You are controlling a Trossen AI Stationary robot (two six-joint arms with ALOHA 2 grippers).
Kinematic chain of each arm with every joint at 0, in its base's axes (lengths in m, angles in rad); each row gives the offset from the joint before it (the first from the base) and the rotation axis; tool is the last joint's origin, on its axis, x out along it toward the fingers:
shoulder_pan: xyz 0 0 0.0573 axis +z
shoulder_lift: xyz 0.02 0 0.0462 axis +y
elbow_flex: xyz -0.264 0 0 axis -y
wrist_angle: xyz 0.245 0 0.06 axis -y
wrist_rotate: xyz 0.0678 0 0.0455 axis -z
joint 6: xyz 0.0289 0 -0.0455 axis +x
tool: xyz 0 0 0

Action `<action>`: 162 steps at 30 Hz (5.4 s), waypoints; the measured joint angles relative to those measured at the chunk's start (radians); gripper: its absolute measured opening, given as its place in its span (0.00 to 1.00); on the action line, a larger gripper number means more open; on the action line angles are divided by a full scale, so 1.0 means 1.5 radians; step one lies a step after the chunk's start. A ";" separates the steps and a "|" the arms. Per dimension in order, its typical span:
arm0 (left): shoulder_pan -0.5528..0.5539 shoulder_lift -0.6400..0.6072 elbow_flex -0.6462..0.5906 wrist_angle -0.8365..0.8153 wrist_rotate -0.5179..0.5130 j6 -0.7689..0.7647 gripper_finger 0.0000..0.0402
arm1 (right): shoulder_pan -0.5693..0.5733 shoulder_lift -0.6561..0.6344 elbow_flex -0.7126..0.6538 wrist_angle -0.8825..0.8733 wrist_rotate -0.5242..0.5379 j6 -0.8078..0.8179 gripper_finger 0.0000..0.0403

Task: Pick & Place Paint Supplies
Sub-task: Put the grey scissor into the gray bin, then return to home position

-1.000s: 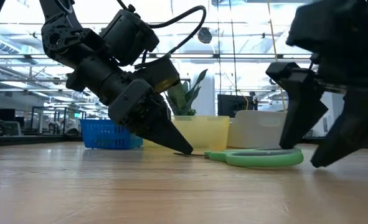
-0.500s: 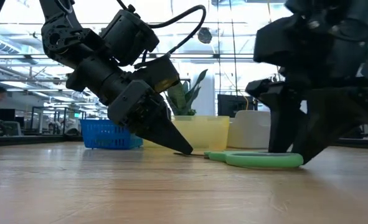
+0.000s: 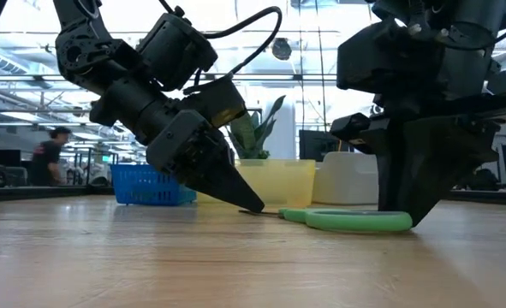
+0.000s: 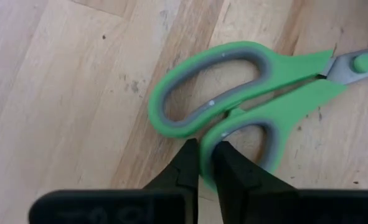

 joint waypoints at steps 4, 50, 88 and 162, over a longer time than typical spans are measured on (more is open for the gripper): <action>-0.002 -0.015 -0.001 0.019 0.001 -0.002 0.12 | 0.007 -0.008 -0.001 0.008 0.012 0.015 0.04; -0.090 -0.270 0.001 -0.001 -0.024 0.008 0.12 | -0.438 -0.448 -0.074 -0.184 0.088 -0.234 0.04; -0.074 -0.576 0.002 -0.411 -0.024 0.053 0.12 | -0.475 -0.720 -0.241 0.031 0.014 0.064 0.33; 0.173 -1.120 -0.516 -0.117 0.174 0.089 0.12 | -0.284 -1.146 -0.660 0.225 0.020 -0.097 0.33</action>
